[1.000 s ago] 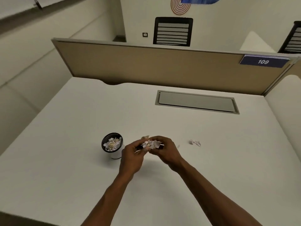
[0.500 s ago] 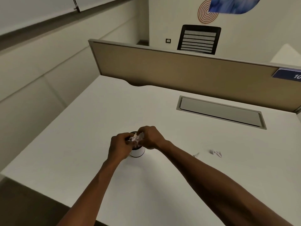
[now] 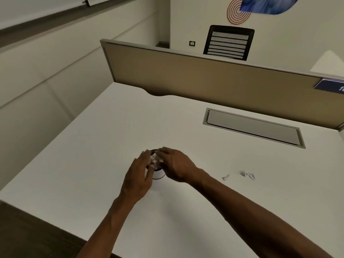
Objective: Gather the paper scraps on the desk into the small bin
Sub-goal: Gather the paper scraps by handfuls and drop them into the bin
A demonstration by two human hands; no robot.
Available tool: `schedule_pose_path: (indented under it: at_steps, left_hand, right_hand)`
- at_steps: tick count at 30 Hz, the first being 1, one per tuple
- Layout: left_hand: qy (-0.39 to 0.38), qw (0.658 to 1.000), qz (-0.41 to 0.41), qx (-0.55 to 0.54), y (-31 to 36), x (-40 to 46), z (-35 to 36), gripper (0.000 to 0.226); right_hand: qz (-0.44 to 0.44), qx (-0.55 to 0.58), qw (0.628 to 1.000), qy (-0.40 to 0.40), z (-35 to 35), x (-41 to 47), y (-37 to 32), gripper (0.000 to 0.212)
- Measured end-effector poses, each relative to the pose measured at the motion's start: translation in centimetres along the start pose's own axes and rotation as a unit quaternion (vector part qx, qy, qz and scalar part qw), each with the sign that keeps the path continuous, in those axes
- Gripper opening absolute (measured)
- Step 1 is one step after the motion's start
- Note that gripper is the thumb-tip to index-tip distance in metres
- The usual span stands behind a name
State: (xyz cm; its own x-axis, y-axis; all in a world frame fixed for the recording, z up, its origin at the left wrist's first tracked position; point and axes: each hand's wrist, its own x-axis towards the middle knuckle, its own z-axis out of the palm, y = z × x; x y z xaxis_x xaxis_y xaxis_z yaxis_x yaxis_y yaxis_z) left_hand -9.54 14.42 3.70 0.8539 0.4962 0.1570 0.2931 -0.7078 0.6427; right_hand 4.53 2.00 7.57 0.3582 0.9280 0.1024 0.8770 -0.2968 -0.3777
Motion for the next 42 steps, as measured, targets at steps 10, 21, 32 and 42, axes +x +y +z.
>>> schedule_pose_path:
  at_steps: [10,21,32,42]
  left_hand:
    - [-0.069,0.969,0.115,0.209,-1.1,-0.2,0.8,0.073]
    - [0.039,0.991,0.073,0.102,1.6,-1.0,1.6,0.064]
    - [-0.107,0.98,0.163,0.047,5.4,-4.8,12.6,0.058]
    - [-0.227,0.941,0.187,0.168,7.4,-1.6,18.2,0.065]
  right_hand:
    - [-0.019,-0.124,0.985,-0.118,3.4,-1.5,-0.1,0.088]
    - [0.07,0.014,0.992,0.106,2.6,-6.8,2.7,0.064]
    - [0.252,-0.102,0.96,-0.069,4.3,-18.5,10.9,0.059]
    - [0.535,0.065,0.836,0.104,-2.0,-22.0,17.2,0.055]
